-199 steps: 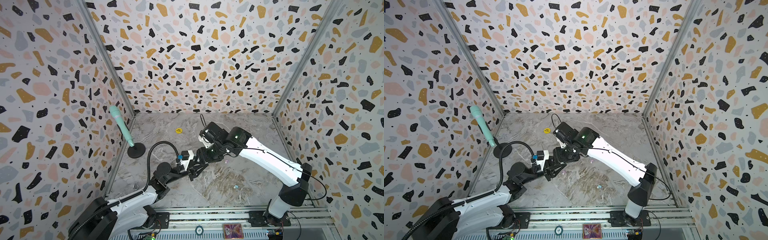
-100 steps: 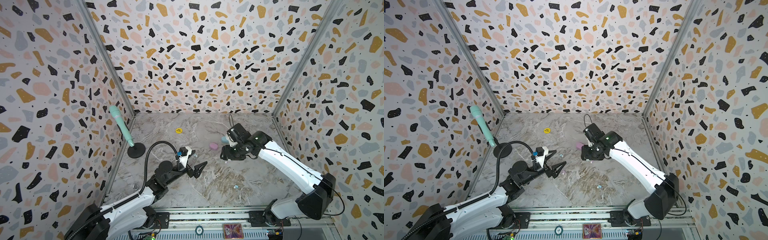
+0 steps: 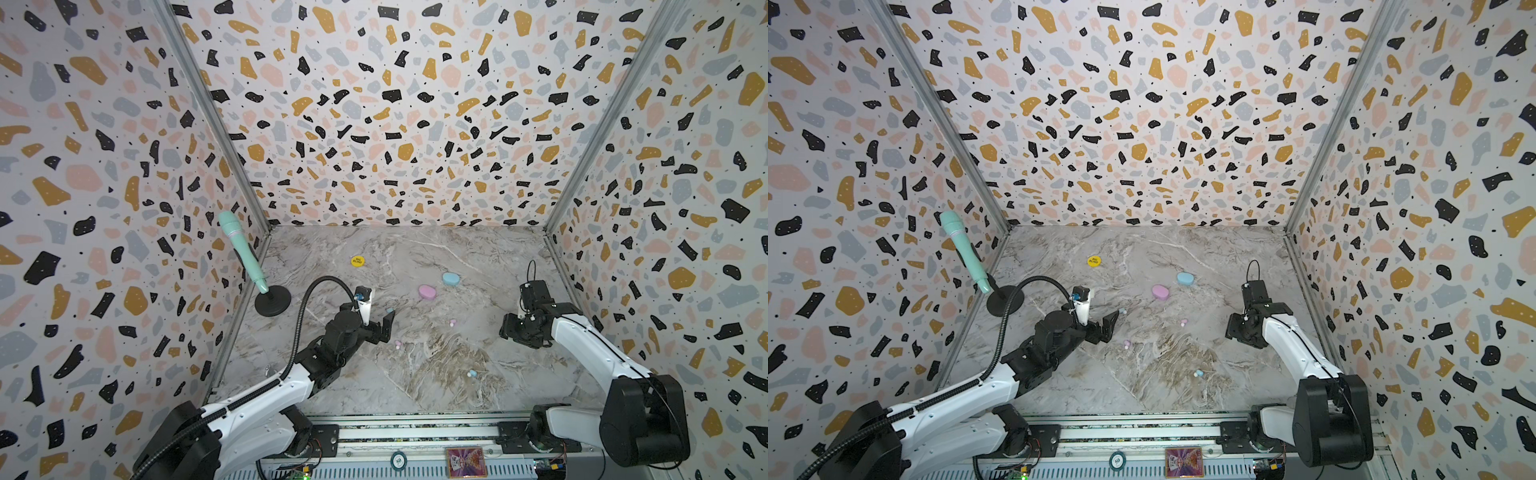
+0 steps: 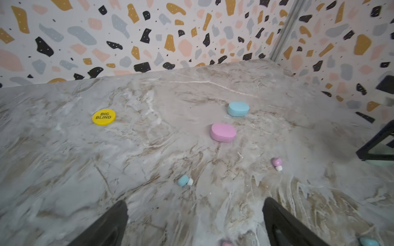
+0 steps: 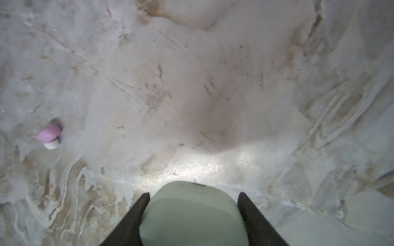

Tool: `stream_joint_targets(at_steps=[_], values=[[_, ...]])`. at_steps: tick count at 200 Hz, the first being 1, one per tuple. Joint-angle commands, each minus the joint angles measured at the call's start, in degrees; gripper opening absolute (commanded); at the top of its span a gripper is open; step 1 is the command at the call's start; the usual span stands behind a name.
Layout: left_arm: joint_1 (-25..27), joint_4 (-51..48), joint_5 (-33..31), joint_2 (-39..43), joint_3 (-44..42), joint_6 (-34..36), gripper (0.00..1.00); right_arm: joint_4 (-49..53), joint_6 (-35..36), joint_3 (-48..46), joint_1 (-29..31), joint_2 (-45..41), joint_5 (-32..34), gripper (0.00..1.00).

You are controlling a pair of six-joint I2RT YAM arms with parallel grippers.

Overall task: Insert the wireless bluetooth earbuds into the charging case
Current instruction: 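Lower the mint case onto the table and open the right gripper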

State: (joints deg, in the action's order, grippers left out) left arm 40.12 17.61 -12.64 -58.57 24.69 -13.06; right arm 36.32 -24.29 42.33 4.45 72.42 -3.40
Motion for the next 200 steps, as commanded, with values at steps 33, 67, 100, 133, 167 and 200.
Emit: stream_joint_targets(at_steps=[33, 67, 100, 133, 167, 200], values=[[-0.39, -0.90, -9.37, -0.06, 2.29, -2.20, 1.00, -10.64, 0.12, -2.29, -3.70, 5.47, 1.99, 0.54], [-0.39, -2.26, -11.64, -0.38, 3.06, -3.55, 1.00, -14.23, -0.75, -3.31, -4.62, 7.96, 2.24, 0.54], [-0.39, -4.37, -12.09, -0.75, 4.37, -4.77, 1.00, -14.43, -1.02, -2.95, -4.67, 10.43, 1.49, 0.58], [-0.39, -4.69, -10.30, -0.85, 4.90, -5.31, 1.00, -13.45, -1.11, -2.86, -4.78, 10.50, 1.93, 0.68], [-0.39, -4.62, -9.43, 0.66, 4.85, -6.08, 1.00, -12.03, -0.62, -2.33, -4.88, 10.11, 1.57, 0.82], [-0.39, -4.81, -9.32, 1.90, 4.39, -6.41, 1.00, -8.80, -0.29, -0.53, -4.74, 7.41, 0.77, 0.90]])
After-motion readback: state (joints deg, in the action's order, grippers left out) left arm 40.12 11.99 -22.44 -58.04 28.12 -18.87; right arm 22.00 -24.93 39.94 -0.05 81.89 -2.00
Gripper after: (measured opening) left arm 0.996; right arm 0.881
